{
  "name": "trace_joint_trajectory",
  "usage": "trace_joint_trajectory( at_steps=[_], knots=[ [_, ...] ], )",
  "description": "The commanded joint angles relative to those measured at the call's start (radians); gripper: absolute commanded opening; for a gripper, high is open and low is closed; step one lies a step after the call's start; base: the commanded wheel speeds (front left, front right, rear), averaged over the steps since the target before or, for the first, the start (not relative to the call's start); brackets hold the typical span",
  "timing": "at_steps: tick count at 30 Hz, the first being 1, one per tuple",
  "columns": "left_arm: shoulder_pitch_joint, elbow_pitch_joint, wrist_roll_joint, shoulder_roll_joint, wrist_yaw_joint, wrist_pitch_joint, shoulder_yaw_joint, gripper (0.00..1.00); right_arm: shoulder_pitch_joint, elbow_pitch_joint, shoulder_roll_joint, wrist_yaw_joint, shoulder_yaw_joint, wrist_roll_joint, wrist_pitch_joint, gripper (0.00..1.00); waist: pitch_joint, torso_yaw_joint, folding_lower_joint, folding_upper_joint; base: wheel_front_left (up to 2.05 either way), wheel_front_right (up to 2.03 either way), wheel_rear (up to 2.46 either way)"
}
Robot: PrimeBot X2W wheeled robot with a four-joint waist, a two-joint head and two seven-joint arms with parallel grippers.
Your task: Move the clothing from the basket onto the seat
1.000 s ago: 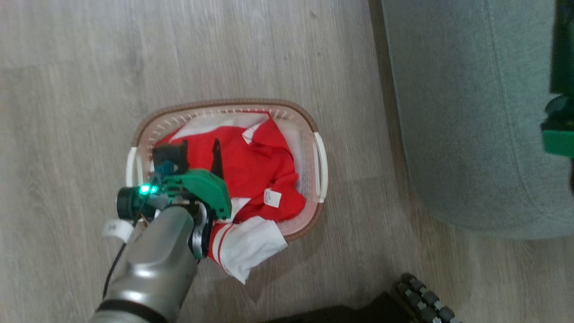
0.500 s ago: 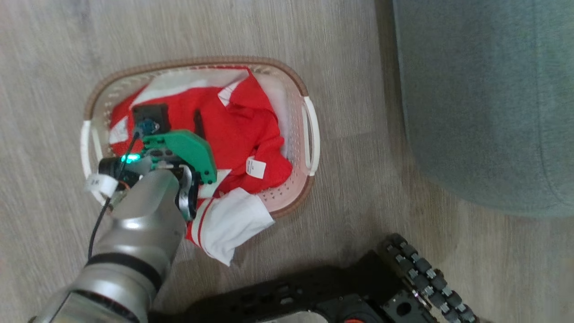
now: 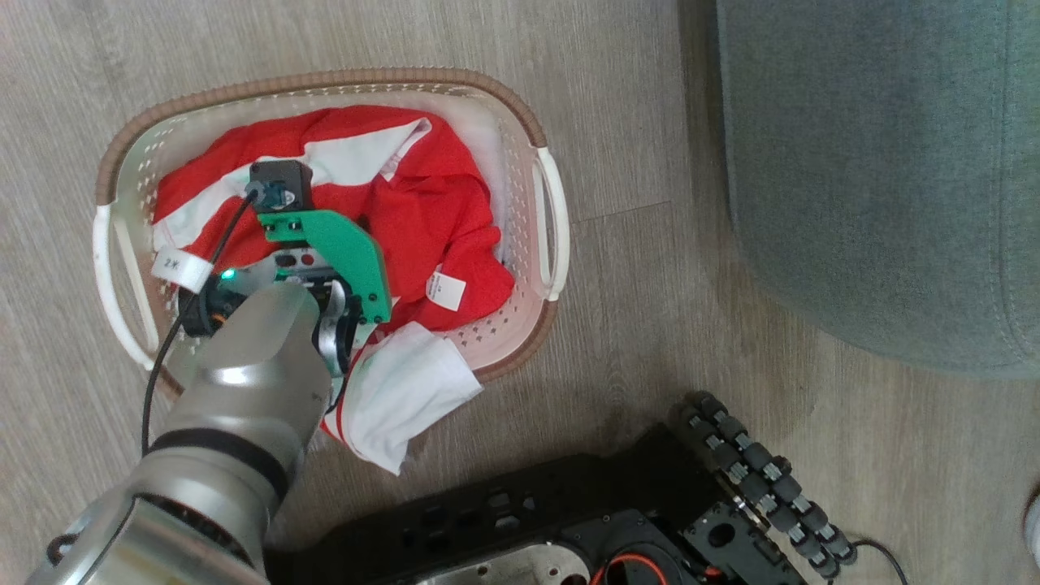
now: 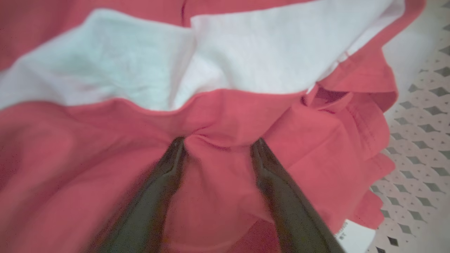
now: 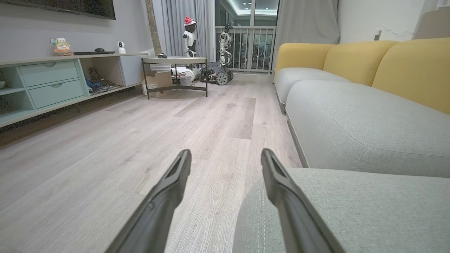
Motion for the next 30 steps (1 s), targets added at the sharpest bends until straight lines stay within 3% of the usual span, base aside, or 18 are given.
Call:
trace_joint_trajectory(
  at_steps=[1,2,3,14,30],
  knots=[
    [0.014,-0.004,-0.007,0.010,0.004,-0.011,-0.001,0.50,0.031,-0.022,-0.009,0.000,-0.007,0.009,-0.005,1.00,0.003,0.001,0.0000,0.0001,0.00,0.00,0.00],
    [0.011,-0.005,-0.010,0.010,0.004,-0.019,-0.007,0.07,0.031,-0.021,-0.009,0.000,-0.008,0.008,-0.005,1.00,0.004,0.002,0.0000,0.0001,0.00,0.00,0.00],
    [0.009,-0.005,-0.015,0.010,0.003,-0.028,-0.010,0.00,0.032,-0.019,-0.009,0.000,-0.009,0.007,-0.005,1.00,0.004,0.004,0.0000,0.0001,0.00,0.00,0.00],
    [0.030,-0.004,-0.076,0.010,-0.025,-0.099,-0.054,0.00,0.035,0.009,-0.011,0.000,0.003,-0.002,-0.005,1.00,-0.059,0.024,0.0000,0.0001,0.00,0.00,0.00],
    [0.118,-0.087,-0.105,0.010,-0.063,-0.244,-0.130,0.00,0.113,0.084,-0.007,0.000,0.039,-0.010,-0.005,1.00,-0.324,0.082,0.0000,0.0001,0.00,0.00,0.00]
  ],
)
